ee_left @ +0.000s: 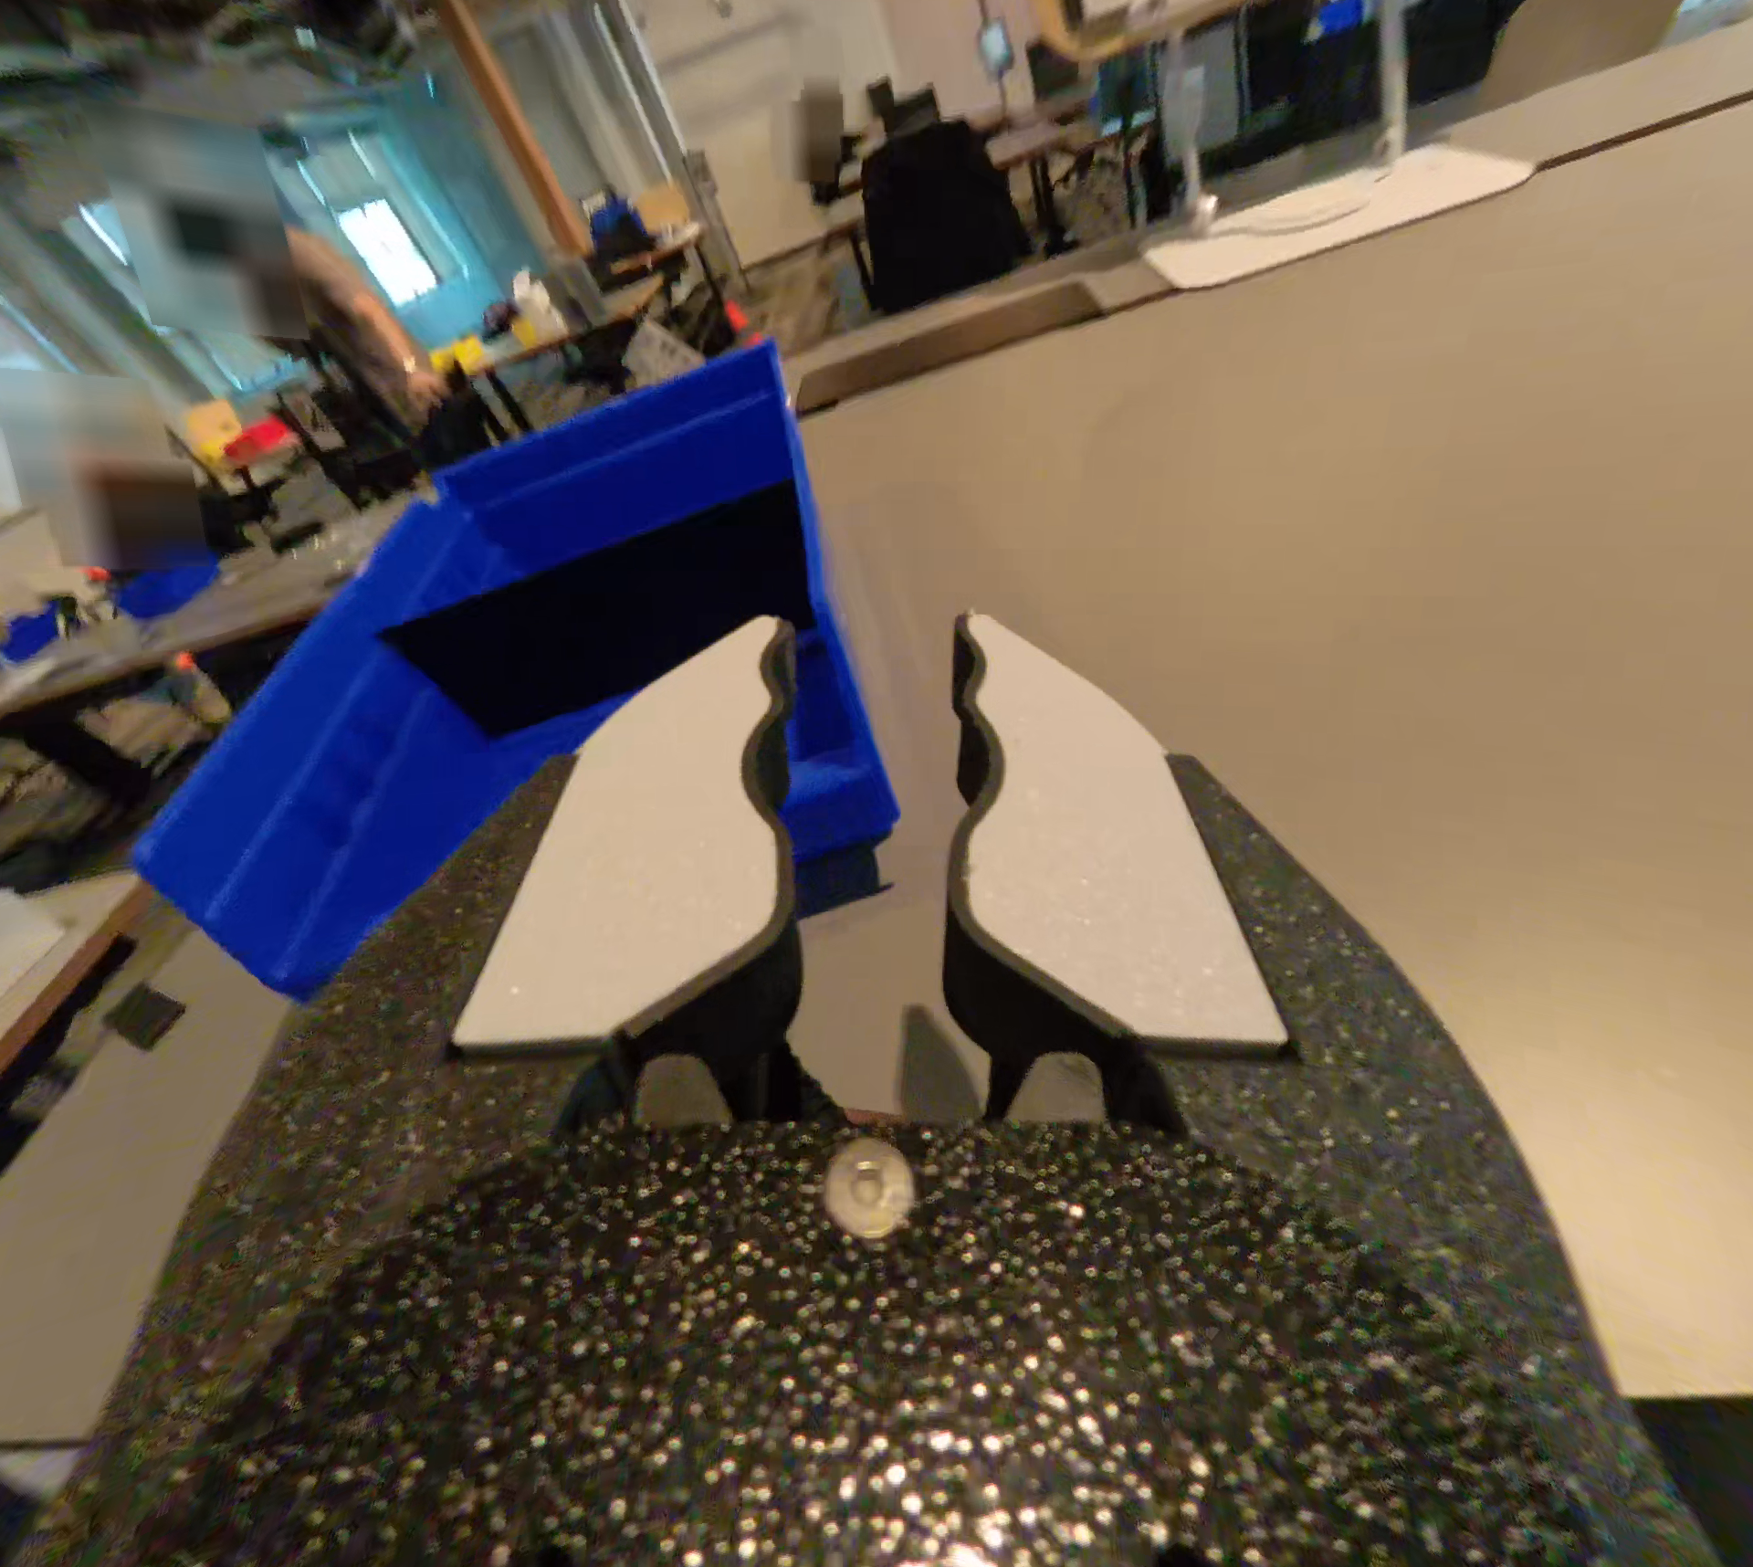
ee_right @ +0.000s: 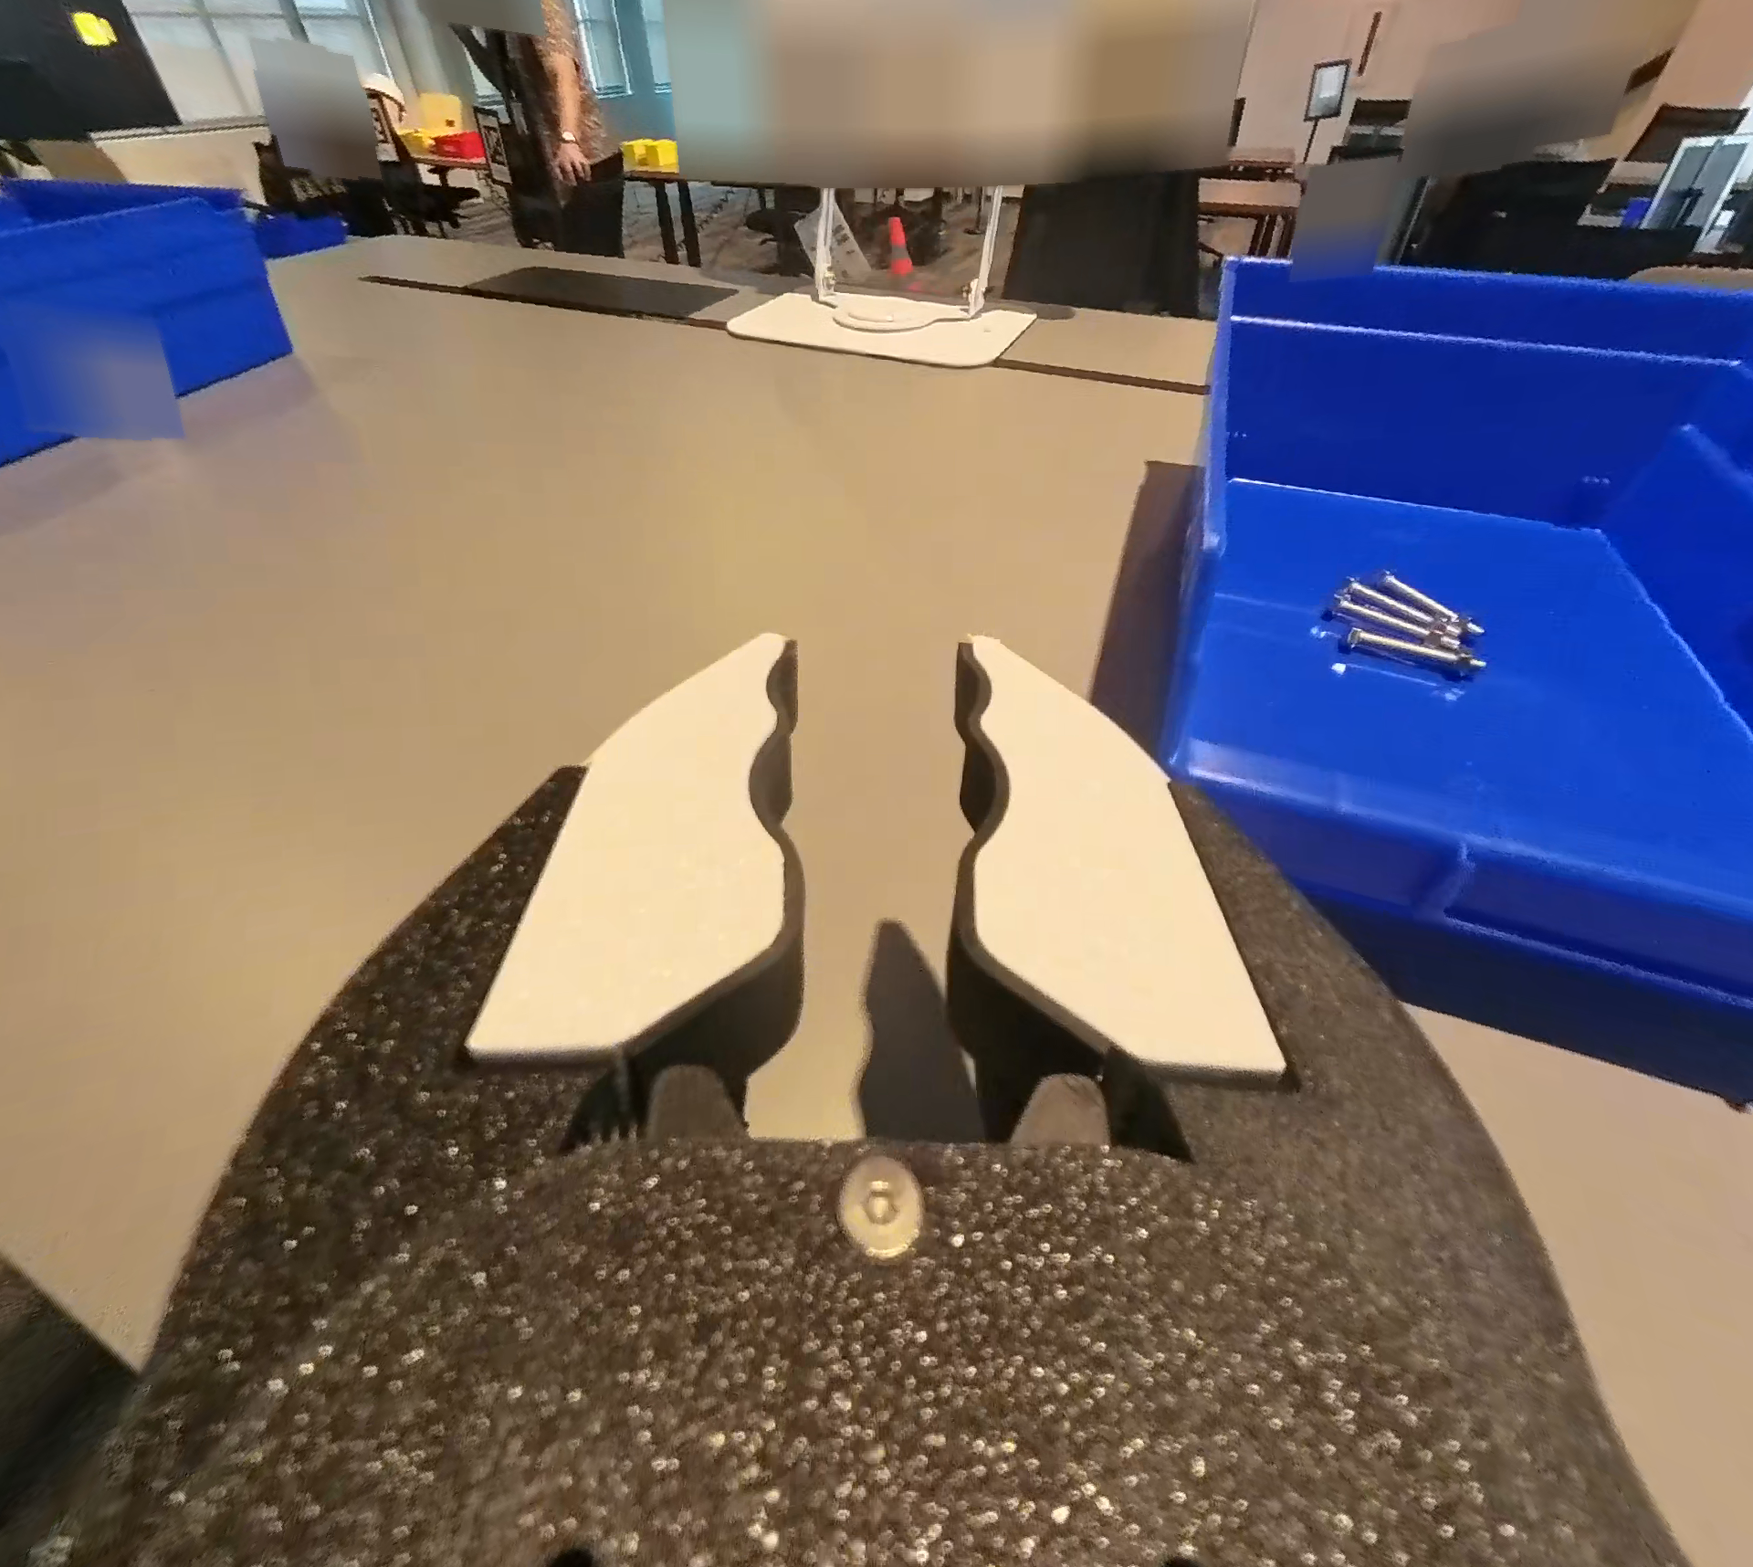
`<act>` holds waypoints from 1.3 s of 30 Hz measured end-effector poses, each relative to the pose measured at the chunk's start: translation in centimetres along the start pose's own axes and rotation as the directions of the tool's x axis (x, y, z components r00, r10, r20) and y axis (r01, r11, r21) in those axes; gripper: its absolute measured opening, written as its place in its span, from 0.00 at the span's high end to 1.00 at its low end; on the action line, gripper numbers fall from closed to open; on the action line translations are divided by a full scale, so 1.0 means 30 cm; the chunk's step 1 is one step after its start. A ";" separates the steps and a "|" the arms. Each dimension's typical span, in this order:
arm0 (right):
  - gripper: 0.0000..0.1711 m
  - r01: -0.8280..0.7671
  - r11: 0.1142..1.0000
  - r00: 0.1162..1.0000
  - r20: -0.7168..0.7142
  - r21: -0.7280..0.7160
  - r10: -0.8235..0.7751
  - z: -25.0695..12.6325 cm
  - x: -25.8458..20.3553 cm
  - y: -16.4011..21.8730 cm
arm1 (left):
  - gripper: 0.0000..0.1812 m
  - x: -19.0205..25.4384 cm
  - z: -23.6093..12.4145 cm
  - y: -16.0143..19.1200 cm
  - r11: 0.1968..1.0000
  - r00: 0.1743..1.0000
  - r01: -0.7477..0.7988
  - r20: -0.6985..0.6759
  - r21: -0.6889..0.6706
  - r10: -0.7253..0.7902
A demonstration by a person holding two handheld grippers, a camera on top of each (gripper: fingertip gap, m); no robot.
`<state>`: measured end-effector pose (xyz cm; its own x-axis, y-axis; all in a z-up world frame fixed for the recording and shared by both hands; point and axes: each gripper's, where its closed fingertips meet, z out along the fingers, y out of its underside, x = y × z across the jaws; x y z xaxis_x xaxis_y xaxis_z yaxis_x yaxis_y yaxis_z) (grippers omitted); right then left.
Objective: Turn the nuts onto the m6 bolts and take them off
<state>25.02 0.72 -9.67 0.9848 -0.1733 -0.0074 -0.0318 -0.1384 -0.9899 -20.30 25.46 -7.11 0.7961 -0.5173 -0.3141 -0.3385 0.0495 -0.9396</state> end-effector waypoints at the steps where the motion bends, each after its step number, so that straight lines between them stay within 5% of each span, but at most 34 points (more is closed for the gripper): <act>1: 0.81 -0.010 1.000 1.000 0.002 -0.001 0.010 0.007 0.001 0.000 | 0.82 -0.012 0.019 0.023 0.999 1.000 0.012 0.001 -0.041 -0.012; 12: 0.81 -0.035 0.999 0.999 0.004 0.001 0.035 0.049 0.005 -0.007 | 0.82 -0.048 0.187 0.124 0.978 0.996 0.073 0.060 -0.194 -0.063; 21: 0.81 -0.073 0.997 0.997 0.030 0.008 0.073 0.046 0.003 -0.007 | 0.97 -0.030 0.216 0.162 0.971 0.995 0.079 0.077 -0.224 -0.063; 29: 0.81 -0.086 0.996 0.995 0.060 0.000 0.086 0.041 -0.023 -0.001 | 0.97 0.012 0.151 0.156 0.981 1.000 0.023 -0.003 -0.190 -0.024; 39: 0.81 -0.088 0.996 0.994 0.066 0.002 0.088 0.046 -0.050 -0.016 | 0.97 0.193 -0.029 0.116 0.999 0.947 -0.052 -0.318 -0.015 0.045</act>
<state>23.79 2.40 -9.37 0.9874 -0.1197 -0.1038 -0.1183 -0.1209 -0.9856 -17.31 21.90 -12.08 0.5792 -0.7594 -0.2963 -0.3870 0.0638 -0.9199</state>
